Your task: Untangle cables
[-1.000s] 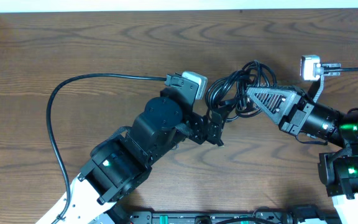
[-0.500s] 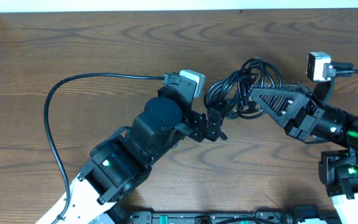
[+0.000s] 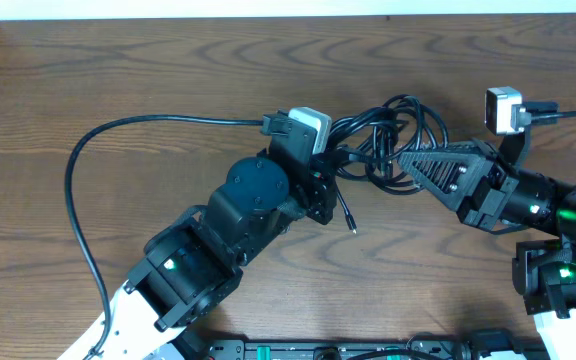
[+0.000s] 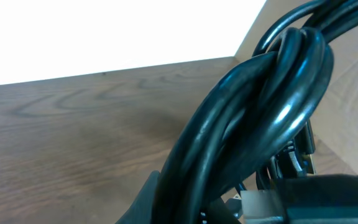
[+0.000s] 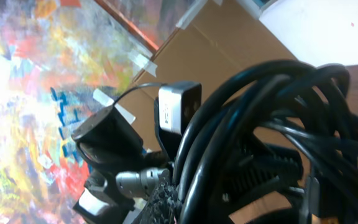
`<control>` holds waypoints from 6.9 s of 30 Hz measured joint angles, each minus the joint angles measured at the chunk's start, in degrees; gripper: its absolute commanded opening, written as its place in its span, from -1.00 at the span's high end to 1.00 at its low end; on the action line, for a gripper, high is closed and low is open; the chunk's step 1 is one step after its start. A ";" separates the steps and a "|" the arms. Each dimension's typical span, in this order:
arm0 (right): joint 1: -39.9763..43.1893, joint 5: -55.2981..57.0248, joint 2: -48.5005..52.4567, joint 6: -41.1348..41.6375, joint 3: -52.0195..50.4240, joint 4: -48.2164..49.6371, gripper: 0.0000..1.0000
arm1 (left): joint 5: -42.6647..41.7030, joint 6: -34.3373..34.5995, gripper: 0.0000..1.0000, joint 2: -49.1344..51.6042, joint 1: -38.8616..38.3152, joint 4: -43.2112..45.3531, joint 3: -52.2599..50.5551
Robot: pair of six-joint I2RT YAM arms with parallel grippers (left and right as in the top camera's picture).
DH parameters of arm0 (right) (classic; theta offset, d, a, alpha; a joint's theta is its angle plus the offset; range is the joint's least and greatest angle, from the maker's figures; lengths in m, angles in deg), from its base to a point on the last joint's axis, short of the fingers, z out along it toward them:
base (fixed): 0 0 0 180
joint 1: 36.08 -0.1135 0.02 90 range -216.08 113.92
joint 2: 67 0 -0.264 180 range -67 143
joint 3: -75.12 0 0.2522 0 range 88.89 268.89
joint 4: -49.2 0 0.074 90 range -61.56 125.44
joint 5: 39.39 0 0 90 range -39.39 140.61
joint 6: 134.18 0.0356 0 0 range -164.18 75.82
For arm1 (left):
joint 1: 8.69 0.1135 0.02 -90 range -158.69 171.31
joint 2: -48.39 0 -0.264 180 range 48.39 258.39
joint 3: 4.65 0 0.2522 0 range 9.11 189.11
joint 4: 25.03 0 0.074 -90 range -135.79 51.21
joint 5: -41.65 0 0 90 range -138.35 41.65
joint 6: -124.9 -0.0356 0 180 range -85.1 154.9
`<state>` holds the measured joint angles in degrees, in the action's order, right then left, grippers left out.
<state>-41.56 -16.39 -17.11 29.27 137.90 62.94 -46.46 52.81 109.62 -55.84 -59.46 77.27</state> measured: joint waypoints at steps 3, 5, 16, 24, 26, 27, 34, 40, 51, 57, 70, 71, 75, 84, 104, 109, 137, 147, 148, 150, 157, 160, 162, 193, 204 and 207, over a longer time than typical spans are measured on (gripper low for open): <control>0.00 -1.05 -0.02 -2.12 0.00 -3.52 0.98 | 2.43 -0.07 0.85 -0.70 -0.13 -0.37 0.00; 0.00 -1.55 -0.02 -4.13 0.11 -7.67 0.98 | 4.55 -0.20 0.85 -1.31 -0.20 -0.68 -0.02; -0.09 -1.77 -0.02 -19.71 0.46 -30.27 0.97 | 10.29 -1.27 0.85 -7.45 -0.26 -1.51 -0.15; -0.42 3.89 -0.02 -31.61 0.72 -45.05 0.59 | 7.34 -6.05 0.85 -8.63 -0.22 -1.84 -0.31; -0.37 5.46 0.00 -34.97 0.72 -46.40 0.57 | 6.82 -7.82 0.85 -9.05 0.24 -1.81 -0.31; -0.37 5.90 0.00 -36.59 0.72 -46.73 0.55 | 6.36 -8.83 0.85 -9.29 0.39 -1.77 -0.31; -0.37 4.48 -0.02 -50.23 0.72 -48.09 -0.04 | -0.79 -18.97 0.85 -10.08 0.57 -2.45 -0.31; -0.37 -0.15 -0.20 -64.89 0.72 -48.13 -0.63 | -3.23 -26.69 0.85 -10.08 0.55 -9.62 -0.31; -0.37 9.40 -1.27 -75.17 0.72 -55.23 -0.62 | -0.42 -30.51 0.85 -10.40 0.50 -15.06 -0.31; -0.37 7.43 -2.36 -86.44 0.72 -57.35 -0.56 | -9.90 -35.93 0.85 -10.38 0.50 -17.29 -0.31; -0.37 10.51 -4.04 -98.07 0.72 -61.81 -0.26 | -21.44 -39.41 0.85 -8.44 0.50 -13.16 -0.31; -0.37 11.17 -4.04 -98.55 0.72 -62.90 -0.22 | -22.51 -39.41 0.85 -8.26 0.50 -12.22 -0.31; -0.39 15.21 -4.04 -100.15 0.72 -66.38 0.11 | -25.73 -39.32 0.85 -8.13 0.50 -10.21 -0.31; -0.39 21.09 -4.07 -100.91 0.74 -67.21 0.83 | -26.58 -35.32 0.85 -8.09 0.50 -7.23 -0.31; -0.39 18.73 -4.26 -101.42 0.92 -69.02 0.98 | -14.84 -11.19 0.85 -9.70 -0.24 -1.46 -1.95; -0.37 13.55 -4.15 -104.54 0.92 -69.53 0.98 | -7.43 -5.99 0.85 -10.62 -0.31 -4.81 -1.95; -0.33 16.63 -3.89 -103.19 0.90 -66.29 -0.18 | 5.25 -2.51 0.85 -11.52 0.24 -7.45 -1.92; -0.33 17.86 -3.91 -94.82 0.85 -58.38 -0.45 | -9.27 -16.92 0.85 -11.52 0.28 -9.09 -1.92; -0.33 17.35 -3.91 -93.92 0.85 -58.07 -0.44 | -10.21 -17.59 0.85 -11.52 0.28 -8.96 -1.92; -0.33 15.85 -3.89 -92.78 0.85 -58.01 -0.40 | -12.15 -18.40 0.85 -11.52 0.28 -8.37 -1.92; -0.33 10.99 -3.89 -90.90 0.85 -59.06 -0.12 | -15.23 -17.66 0.85 -11.32 0.28 -4.85 -1.92; -0.33 10.91 -3.89 -90.53 0.85 -59.56 0.18 | -16.74 -16.81 0.85 -10.95 0.28 -3.48 -1.92; -0.33 11.19 -3.89 -90.44 0.85 -59.84 0.41 | -17.92 -16.41 0.85 -10.73 0.28 -3.08 -1.90; -0.48 44.00 -4.17 -69.70 0.85 -66.27 0.98 | -6.25 -8.70 0.85 -10.88 0.22 -6.38 -1.92; -0.44 48.59 -4.15 -67.19 0.85 -67.14 -0.21 | -4.26 -8.46 0.85 -10.97 0.24 -6.49 -1.90; -0.37 49.03 -4.15 -67.17 0.85 -67.14 -0.98 | -3.91 -8.46 0.85 -11.21 0.24 -6.51 -1.92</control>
<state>-41.93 32.63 -21.27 -37.89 138.75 -4.20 -50.37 44.35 98.41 -55.60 -65.97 75.35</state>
